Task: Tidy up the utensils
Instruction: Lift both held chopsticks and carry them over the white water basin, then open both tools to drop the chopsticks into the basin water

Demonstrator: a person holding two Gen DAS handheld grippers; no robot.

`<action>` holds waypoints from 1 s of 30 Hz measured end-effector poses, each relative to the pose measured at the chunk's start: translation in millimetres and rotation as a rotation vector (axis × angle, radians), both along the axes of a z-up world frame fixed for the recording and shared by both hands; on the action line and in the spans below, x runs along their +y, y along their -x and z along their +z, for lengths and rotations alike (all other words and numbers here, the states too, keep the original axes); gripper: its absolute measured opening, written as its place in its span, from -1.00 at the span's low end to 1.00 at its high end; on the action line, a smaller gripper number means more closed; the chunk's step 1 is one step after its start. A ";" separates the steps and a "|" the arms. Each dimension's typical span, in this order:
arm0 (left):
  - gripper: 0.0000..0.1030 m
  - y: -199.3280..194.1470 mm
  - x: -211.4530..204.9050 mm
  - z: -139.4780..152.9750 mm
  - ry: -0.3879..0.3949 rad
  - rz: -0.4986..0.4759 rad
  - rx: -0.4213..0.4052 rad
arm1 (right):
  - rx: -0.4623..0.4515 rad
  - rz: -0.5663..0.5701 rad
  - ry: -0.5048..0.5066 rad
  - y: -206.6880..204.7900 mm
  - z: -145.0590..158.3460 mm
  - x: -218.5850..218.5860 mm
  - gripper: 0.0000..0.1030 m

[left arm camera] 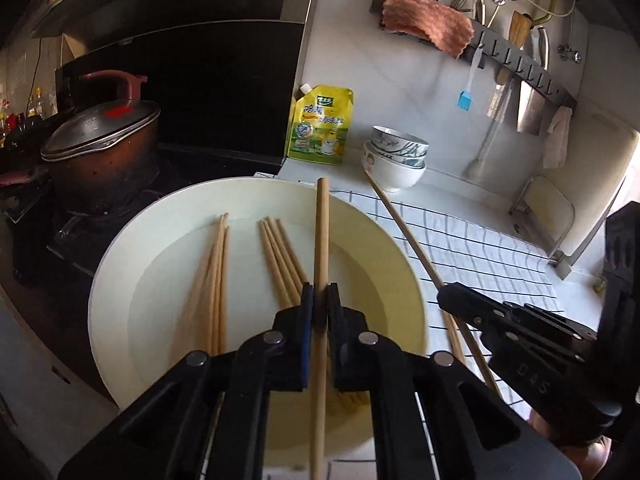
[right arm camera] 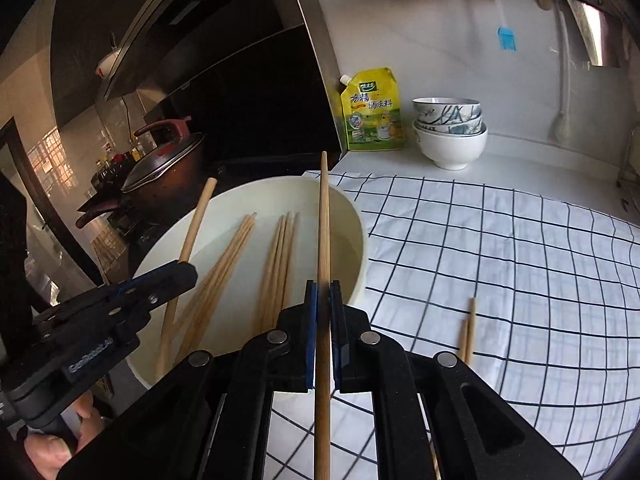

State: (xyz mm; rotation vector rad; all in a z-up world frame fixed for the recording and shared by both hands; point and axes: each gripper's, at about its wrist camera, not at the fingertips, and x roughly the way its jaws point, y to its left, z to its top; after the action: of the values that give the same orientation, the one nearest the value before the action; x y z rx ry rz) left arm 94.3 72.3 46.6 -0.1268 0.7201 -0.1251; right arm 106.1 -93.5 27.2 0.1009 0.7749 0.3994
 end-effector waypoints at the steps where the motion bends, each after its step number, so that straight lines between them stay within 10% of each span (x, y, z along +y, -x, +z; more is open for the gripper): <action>1: -0.85 -8.8 4.2 -6.1 -0.007 0.009 0.018 | 0.009 0.006 0.009 -3.3 -2.7 5.9 -0.88; 18: -0.85 -80.3 42.6 -12.6 0.024 0.033 0.103 | 0.088 0.028 0.032 -50.0 -9.3 55.3 -0.86; 20: -0.84 -81.1 43.7 -10.4 0.010 0.044 0.101 | 0.093 0.016 0.040 -52.9 -10.0 55.0 -0.59; 25: 0.12 -71.6 53.6 1.8 -0.006 0.094 0.051 | 0.076 -0.007 0.039 -46.8 -9.0 47.0 -0.40; 30: 0.15 -53.9 61.1 14.1 -0.022 0.122 0.013 | 0.065 -0.020 0.031 -36.9 -5.5 36.1 -0.40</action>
State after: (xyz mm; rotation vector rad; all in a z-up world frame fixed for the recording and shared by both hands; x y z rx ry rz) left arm 148.3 133.4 60.7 -0.1502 0.7243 0.0002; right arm 143.0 -57.4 21.7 0.0932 0.8433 0.3667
